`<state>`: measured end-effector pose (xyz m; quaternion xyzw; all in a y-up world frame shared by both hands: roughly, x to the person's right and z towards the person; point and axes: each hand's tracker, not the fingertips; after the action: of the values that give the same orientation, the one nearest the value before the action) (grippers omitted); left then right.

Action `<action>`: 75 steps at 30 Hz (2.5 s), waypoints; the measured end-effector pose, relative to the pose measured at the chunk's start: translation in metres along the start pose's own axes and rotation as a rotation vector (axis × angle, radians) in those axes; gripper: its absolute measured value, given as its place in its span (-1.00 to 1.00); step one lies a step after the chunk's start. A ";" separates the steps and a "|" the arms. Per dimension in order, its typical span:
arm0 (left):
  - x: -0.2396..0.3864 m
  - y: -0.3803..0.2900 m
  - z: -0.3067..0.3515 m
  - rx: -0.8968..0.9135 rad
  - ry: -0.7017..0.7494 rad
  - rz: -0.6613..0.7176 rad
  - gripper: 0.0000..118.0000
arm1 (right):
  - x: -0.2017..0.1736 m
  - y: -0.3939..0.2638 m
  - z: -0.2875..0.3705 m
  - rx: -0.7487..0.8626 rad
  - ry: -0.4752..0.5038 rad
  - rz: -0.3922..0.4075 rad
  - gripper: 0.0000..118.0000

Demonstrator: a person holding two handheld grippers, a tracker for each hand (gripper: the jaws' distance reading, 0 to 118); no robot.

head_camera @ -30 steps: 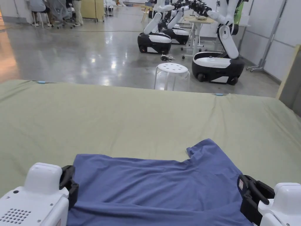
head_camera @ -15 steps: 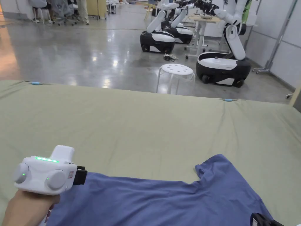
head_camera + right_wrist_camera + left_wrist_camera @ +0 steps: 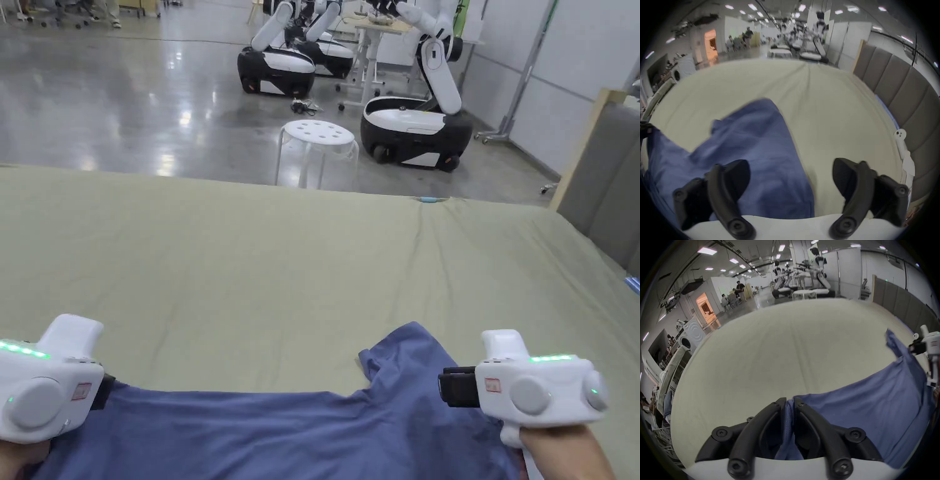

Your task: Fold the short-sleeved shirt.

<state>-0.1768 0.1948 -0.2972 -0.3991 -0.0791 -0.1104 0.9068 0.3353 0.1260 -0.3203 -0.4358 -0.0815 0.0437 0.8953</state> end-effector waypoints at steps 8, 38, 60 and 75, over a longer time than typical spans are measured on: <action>-0.025 0.015 0.027 0.086 0.017 -0.015 -0.83 | 0.016 0.007 0.031 -0.043 0.143 -0.130 -1.00; -0.011 -0.230 0.217 0.266 0.018 0.193 0.45 | 0.010 -0.248 0.286 0.303 0.132 -0.049 0.69; -0.020 -0.176 0.246 0.402 0.079 0.185 -0.63 | -0.087 -0.204 0.360 0.749 0.155 0.008 -0.92; -0.179 -0.274 0.081 -0.161 -0.878 0.902 0.78 | -0.137 -0.214 0.336 0.616 0.230 0.002 -0.92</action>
<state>-0.4257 0.0996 -0.0909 -0.4680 -0.2593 0.4509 0.7144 0.1407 0.2332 0.0369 -0.1469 0.0379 0.0177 0.9883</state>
